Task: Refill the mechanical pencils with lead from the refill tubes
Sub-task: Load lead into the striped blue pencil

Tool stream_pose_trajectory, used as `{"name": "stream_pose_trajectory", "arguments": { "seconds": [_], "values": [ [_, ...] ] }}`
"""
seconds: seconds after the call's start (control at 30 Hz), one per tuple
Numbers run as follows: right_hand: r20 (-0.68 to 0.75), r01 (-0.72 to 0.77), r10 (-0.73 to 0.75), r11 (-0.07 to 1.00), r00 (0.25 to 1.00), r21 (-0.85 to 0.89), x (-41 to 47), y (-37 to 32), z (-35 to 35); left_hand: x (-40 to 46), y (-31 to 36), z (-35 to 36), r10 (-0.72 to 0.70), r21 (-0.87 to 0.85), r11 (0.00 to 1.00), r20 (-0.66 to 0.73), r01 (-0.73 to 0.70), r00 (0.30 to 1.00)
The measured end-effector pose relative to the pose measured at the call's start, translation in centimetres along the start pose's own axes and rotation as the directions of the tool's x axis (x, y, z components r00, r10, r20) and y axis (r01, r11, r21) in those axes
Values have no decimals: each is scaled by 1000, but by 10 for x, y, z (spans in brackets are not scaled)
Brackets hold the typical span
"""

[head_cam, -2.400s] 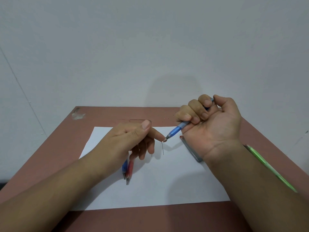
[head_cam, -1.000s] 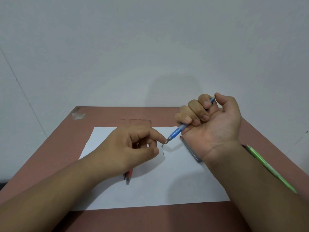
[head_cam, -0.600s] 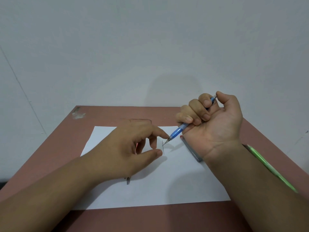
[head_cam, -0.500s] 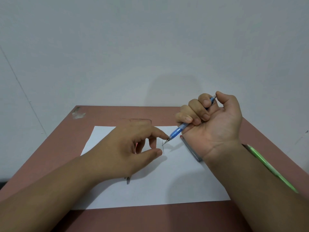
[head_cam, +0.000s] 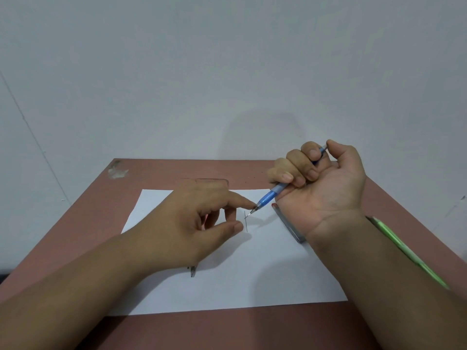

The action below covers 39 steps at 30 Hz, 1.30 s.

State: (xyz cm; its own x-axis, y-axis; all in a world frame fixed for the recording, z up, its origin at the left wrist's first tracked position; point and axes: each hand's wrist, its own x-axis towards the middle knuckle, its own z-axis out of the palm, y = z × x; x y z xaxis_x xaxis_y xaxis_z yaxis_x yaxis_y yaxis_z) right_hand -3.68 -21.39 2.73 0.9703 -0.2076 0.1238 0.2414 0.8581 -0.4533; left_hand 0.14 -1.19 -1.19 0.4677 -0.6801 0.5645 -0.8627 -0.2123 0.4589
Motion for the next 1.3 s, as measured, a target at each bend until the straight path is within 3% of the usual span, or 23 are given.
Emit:
{"name": "stream_pose_trajectory", "arguments": {
  "seconds": [0.47,0.77,1.3],
  "values": [
    [-25,-21,21,1000,999,-14,3,-3,-6,-2,1,1,4,41,999,39,-6,999],
    [-41,-2,2,1000,999,-5,4,-3,-8,-2,1,1,-17,-35,999,16,18,1000],
    [-117,-60,60,998,991,-1,6,-1,-9,-1,-2,4,6,-9,1000,-15,-7,1000]
  ]
}}
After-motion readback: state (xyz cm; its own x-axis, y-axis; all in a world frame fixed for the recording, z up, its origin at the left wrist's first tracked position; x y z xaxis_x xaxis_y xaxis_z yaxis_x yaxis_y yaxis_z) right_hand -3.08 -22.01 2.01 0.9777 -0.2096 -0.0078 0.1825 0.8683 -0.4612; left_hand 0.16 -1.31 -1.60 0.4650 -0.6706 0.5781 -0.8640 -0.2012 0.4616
